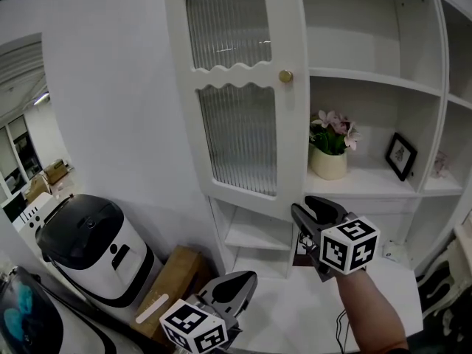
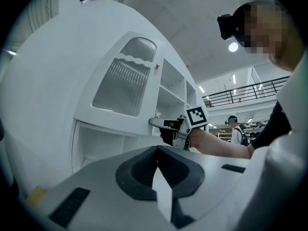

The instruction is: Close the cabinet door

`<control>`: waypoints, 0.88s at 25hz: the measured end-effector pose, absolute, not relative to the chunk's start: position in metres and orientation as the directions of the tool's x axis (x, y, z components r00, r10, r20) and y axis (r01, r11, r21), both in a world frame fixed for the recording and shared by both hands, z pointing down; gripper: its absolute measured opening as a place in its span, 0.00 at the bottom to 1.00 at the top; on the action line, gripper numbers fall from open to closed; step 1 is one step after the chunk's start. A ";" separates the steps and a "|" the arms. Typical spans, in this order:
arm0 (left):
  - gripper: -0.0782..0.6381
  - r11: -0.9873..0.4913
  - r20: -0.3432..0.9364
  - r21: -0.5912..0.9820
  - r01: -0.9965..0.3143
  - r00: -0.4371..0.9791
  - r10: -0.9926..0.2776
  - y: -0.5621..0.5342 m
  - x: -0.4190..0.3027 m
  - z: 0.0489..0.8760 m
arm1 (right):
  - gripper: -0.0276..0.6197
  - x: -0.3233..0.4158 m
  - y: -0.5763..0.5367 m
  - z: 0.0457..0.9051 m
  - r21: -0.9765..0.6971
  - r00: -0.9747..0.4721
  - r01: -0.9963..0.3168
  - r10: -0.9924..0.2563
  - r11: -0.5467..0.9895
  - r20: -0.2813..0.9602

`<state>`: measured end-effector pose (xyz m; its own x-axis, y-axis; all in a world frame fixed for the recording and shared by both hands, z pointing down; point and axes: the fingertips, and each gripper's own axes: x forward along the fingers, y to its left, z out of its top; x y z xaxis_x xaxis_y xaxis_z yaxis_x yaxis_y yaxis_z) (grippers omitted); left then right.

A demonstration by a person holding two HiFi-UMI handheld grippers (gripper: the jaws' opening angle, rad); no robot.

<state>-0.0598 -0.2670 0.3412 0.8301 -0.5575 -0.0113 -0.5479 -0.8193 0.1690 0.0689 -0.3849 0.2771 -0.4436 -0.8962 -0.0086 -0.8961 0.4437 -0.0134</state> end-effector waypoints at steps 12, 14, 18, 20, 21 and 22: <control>0.12 -0.798 -0.004 0.178 -0.576 0.810 -0.586 -0.263 -0.066 0.344 | 0.31 0.089 -0.410 0.278 -0.022 -0.385 -0.923 -0.923 0.384 0.015; 0.12 -0.794 -0.001 0.178 -0.581 0.807 -0.591 -0.264 -0.066 0.344 | 0.32 0.092 -0.414 0.278 -0.025 -0.379 -0.925 -0.925 0.379 0.018; 0.12 -0.787 0.003 0.183 -0.589 0.801 -0.599 -0.265 -0.067 0.344 | 0.32 0.097 -0.422 0.277 -0.029 -0.373 -0.928 -0.928 0.372 0.021; 0.12 -0.785 0.006 0.185 -0.592 0.799 -0.601 -0.265 -0.066 0.346 | 0.32 0.099 -0.426 0.278 -0.035 -0.373 -0.927 -0.928 0.372 0.022; 0.12 -0.783 0.007 0.186 -0.593 0.798 -0.602 -0.266 -0.066 0.347 | 0.32 0.100 -0.429 0.278 -0.041 -0.374 -0.927 -0.927 0.373 0.023; 0.12 -0.782 0.009 0.188 -0.594 0.798 -0.603 -0.266 -0.066 0.348 | 0.32 0.101 -0.431 0.278 -0.045 -0.375 -0.926 -0.927 0.374 0.025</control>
